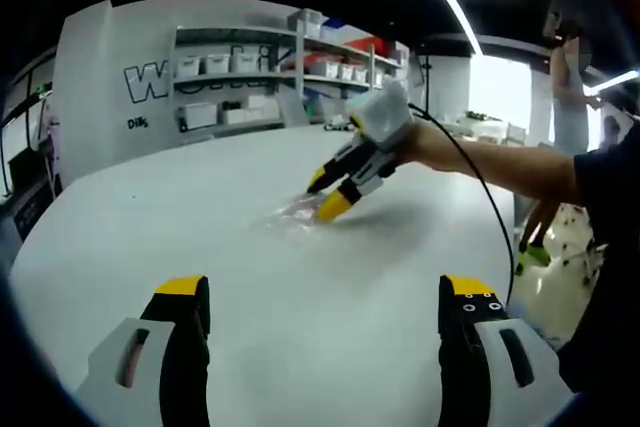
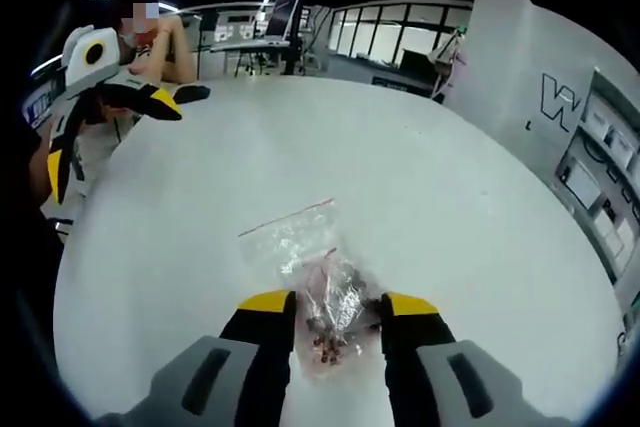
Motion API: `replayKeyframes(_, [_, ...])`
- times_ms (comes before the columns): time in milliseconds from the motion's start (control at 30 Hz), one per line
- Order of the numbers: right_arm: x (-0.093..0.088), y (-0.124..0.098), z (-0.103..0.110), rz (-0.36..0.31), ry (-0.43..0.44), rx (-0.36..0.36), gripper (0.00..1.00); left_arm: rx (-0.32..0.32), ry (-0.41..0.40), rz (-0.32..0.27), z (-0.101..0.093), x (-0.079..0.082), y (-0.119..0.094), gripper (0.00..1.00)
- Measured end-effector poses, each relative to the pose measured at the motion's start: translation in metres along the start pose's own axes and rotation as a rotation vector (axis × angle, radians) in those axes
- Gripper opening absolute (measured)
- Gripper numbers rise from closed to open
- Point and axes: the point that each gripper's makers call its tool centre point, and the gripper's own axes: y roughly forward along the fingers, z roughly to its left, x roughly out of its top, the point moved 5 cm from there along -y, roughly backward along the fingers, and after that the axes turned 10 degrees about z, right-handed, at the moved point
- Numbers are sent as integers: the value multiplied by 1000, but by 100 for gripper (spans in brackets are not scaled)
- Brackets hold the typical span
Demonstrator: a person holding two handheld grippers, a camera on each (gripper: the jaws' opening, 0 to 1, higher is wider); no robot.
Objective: Open the resealable bag by pulling the two sides of the seal apart until the entire bag opening is separated and visibly accessible.
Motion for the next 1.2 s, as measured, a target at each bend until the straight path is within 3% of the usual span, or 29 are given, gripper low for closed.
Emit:
replayKeyframes(533, [-1, -5, 6, -23, 53, 22, 12, 3, -4, 5, 1, -2, 3, 93])
replayKeyframes(1200, [-3, -14, 13, -58, 112, 38, 7, 0, -3, 3, 1, 0, 3, 93])
